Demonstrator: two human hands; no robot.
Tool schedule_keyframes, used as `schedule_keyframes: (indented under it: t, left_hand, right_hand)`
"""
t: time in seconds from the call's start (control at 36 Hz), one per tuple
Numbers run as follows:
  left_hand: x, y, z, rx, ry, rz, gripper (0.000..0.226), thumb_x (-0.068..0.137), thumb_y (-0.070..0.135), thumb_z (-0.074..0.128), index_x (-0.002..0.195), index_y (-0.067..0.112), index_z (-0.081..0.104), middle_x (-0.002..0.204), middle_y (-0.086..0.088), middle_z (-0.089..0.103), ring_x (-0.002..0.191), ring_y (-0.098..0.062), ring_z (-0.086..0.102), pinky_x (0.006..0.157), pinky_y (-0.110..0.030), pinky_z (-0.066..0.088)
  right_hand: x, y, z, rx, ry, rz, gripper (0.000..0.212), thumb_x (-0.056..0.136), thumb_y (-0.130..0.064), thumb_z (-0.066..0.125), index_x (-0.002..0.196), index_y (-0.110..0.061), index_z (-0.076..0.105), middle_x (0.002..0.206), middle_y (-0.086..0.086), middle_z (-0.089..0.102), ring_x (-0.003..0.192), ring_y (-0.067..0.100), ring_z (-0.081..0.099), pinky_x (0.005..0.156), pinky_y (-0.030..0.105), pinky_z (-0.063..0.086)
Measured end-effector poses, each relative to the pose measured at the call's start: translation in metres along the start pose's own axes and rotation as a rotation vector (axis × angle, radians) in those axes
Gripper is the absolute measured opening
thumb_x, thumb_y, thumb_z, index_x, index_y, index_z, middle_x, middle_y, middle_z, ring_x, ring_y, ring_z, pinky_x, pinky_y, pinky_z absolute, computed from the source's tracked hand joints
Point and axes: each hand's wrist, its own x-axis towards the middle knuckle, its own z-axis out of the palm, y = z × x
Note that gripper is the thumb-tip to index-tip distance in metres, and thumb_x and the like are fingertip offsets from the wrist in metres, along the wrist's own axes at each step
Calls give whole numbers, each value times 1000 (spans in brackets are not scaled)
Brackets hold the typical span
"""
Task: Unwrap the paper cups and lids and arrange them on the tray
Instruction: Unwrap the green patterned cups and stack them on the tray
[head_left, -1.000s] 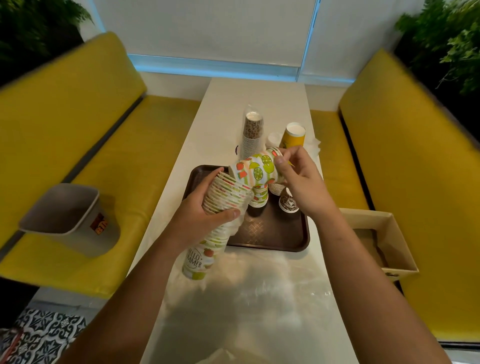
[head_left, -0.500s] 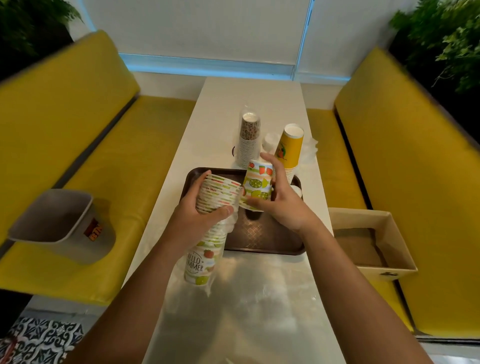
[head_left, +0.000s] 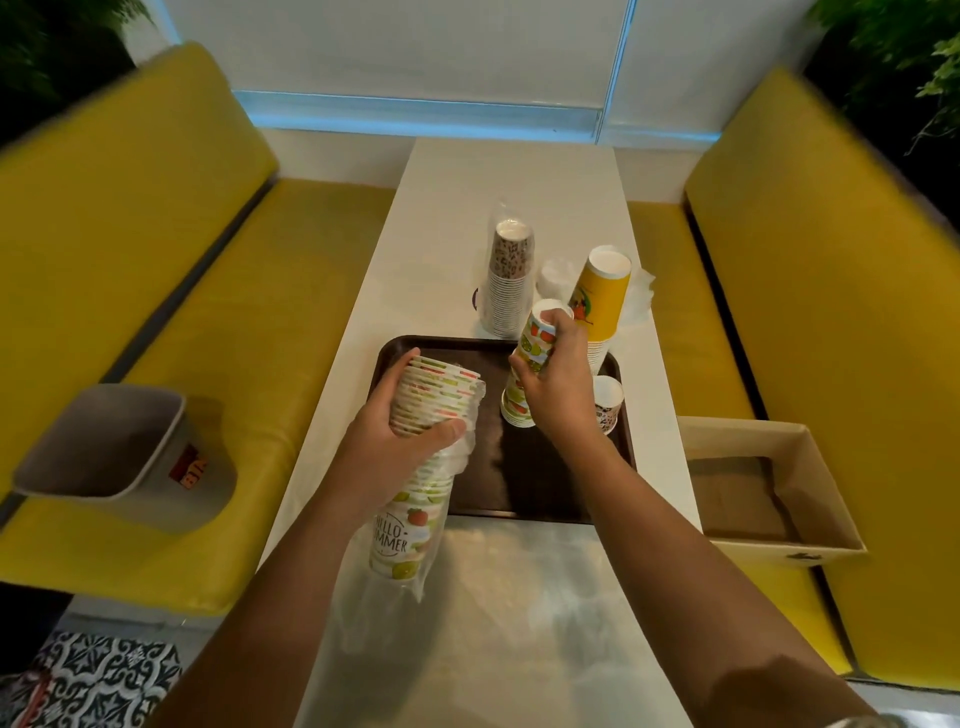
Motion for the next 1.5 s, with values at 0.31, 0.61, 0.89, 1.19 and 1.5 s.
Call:
schedule_keyframes:
  t: [0.31, 0.61, 0.89, 1.19, 1.5]
  left_hand:
    - [14, -8, 1, 10, -10, -28, 95, 65, 67, 80, 146, 66, 32, 137, 17, 61, 118, -14, 66, 97, -45, 60]
    - [19, -10, 12, 51, -36, -21, 88, 83, 46, 83, 150, 62, 29, 135, 22, 59, 118, -8, 64, 95, -33, 57]
    - [10, 1, 17, 114, -110, 28, 97, 76, 49, 88, 153, 58, 30, 130, 19, 66, 114, -7, 68, 100, -42, 58]
    - [-13, 14, 23, 174, -118, 103, 90, 77, 46, 89, 151, 51, 39, 122, 22, 68, 108, 0, 68, 96, -34, 59]
    - [-28, 17, 25, 223, -115, 133, 88, 77, 45, 89, 150, 53, 39, 117, 23, 69, 105, 6, 66, 89, -25, 58]
  right_hand:
    - [1, 36, 24, -220, -252, -8, 64, 88, -18, 83, 137, -25, 42, 141, 8, 43, 126, 29, 52, 104, 45, 54]
    - [-12, -8, -8, -13, 73, -184, 17, 100, -24, 65, 113, -13, 66, 127, 3, 56, 119, 17, 53, 101, 30, 47]
    - [-26, -51, -49, 337, -525, -188, 21, 104, -23, 63, 96, -10, 77, 120, -3, 64, 112, 15, 63, 94, 38, 56]
    - [-32, -54, -66, 476, -468, -77, 24, 108, -18, 57, 90, -2, 64, 133, -6, 63, 123, 13, 62, 102, 43, 57]
    - [-39, -66, -89, 305, -744, -156, 14, 103, -37, 65, 100, -28, 75, 139, -12, 62, 121, 17, 65, 97, 48, 60]
